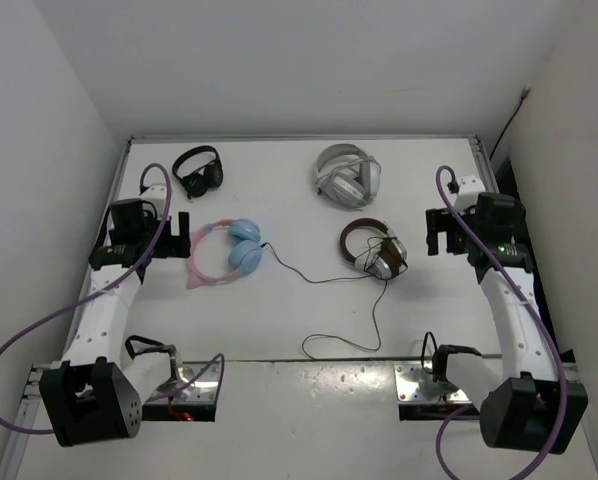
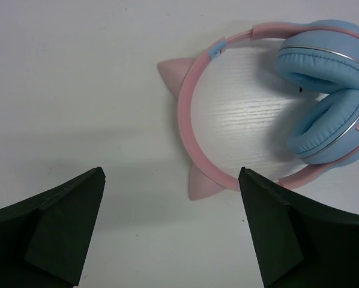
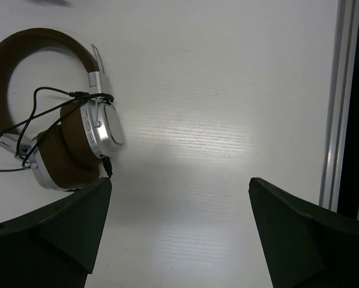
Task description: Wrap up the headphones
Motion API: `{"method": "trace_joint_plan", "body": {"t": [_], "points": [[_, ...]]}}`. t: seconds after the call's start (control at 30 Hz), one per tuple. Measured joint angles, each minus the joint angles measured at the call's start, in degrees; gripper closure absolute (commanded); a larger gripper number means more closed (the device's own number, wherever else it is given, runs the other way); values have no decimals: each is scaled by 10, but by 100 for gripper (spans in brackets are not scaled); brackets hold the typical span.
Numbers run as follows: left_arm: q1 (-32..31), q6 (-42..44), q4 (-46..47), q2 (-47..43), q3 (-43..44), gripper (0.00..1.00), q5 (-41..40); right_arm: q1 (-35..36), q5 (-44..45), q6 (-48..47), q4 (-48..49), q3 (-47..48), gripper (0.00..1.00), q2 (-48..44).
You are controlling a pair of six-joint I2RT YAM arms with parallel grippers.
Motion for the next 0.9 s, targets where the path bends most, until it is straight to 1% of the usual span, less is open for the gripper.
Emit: {"method": "trace_joint_plan", "body": {"t": [0.07, 0.27, 0.33, 0.57, 0.7, 0.73, 0.83, 0.87, 0.9], "points": [[6, 0, 0, 2, 1, 0, 3, 1, 6, 8, 1, 0, 0, -1], [11, 0, -21, 23, 43, 0, 0, 28, 74, 63, 8, 2, 0, 3], [11, 0, -23, 26, 57, 0, -11, 35, 80, 70, 5, 8, 0, 7], [9, 18, -28, 31, 63, 0, -7, 44, 22, 56, -10, 30, 0, 9], [7, 37, -42, 81, 64, 0, -7, 72, -1, 32, -32, 61, 0, 32], [5, 39, -45, 94, 64, 8, -7, 83, -3, 27, -34, 66, 0, 38], [-2, 42, -48, 127, 64, 15, -5, 119, 0, 20, -39, 68, 0, 48], [-5, 42, -48, 140, 64, 15, -3, 129, 2, 20, -41, 68, 2, 51], [-9, 42, -47, 154, 64, 17, 0, 138, 3, 20, -42, 68, 4, 54]]}}
